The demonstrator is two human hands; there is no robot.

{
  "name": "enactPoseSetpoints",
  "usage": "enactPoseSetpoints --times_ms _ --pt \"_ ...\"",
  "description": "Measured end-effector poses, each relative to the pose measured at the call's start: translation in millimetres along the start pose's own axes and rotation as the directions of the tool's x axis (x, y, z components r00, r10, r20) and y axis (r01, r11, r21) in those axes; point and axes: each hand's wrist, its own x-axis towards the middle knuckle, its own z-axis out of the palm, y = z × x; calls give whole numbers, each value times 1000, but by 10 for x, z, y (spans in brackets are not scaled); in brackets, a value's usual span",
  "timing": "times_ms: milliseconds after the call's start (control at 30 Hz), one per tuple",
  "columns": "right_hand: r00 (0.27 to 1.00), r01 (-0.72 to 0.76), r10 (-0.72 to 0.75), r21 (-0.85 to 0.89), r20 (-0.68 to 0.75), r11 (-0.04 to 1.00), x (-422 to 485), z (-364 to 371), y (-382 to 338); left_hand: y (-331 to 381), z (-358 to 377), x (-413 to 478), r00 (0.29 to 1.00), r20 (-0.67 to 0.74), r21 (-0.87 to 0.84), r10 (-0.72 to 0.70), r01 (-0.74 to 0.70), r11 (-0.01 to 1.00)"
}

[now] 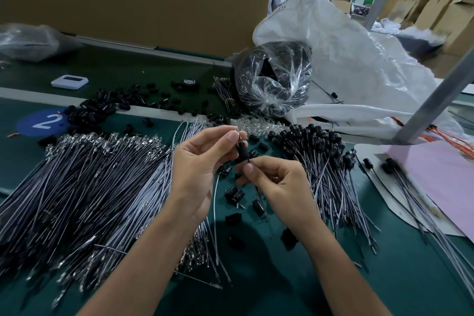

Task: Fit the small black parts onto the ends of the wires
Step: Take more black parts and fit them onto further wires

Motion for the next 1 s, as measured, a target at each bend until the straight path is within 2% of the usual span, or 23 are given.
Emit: enactPoseSetpoints --times_ms 167,600,1000 --pt "1000 30 -30 15 1 999 0 -6 14 4 0 3 1000 24 -45 8 -7 999" --pt "999 52 -52 12 -11 999 7 -13 28 27 8 6 998 55 8 43 -43 999" --pt "997 45 -51 -108 -60 993 6 -16 62 -4 -12 -4 999 45 15 15 -15 1000"
